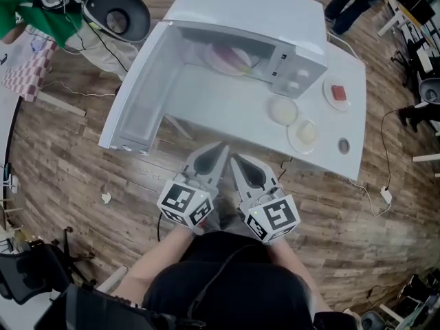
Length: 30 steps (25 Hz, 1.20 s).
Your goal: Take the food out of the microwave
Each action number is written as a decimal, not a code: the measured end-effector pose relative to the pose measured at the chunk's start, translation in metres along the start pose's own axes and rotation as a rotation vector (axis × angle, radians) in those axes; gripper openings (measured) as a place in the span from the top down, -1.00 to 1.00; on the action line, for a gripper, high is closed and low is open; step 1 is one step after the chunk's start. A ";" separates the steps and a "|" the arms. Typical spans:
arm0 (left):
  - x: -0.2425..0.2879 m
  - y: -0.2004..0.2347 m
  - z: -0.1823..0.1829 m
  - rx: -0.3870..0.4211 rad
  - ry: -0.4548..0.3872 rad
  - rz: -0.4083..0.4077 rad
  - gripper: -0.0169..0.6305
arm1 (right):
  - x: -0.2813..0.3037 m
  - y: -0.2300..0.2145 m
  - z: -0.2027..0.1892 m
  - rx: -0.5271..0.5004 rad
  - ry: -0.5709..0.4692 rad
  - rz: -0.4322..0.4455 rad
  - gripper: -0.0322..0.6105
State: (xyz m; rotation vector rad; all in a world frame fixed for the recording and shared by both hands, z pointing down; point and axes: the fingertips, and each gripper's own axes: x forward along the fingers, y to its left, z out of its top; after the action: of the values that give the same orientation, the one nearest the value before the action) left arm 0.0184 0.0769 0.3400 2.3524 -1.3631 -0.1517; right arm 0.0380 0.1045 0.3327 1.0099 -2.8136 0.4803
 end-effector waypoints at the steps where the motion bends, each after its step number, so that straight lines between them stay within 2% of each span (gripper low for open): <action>1: 0.006 0.006 0.001 -0.006 0.006 -0.002 0.90 | 0.007 -0.004 0.001 0.005 0.004 -0.004 0.84; 15: 0.063 0.062 0.011 -0.059 0.069 -0.068 0.90 | 0.071 -0.050 0.009 0.047 0.043 -0.093 0.84; 30: 0.076 0.104 0.022 -0.089 0.073 -0.105 0.90 | 0.118 -0.056 0.014 0.039 0.052 -0.150 0.84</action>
State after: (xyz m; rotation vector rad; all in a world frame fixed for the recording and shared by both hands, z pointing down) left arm -0.0327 -0.0396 0.3706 2.3323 -1.1758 -0.1515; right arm -0.0171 -0.0116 0.3583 1.1878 -2.6677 0.5370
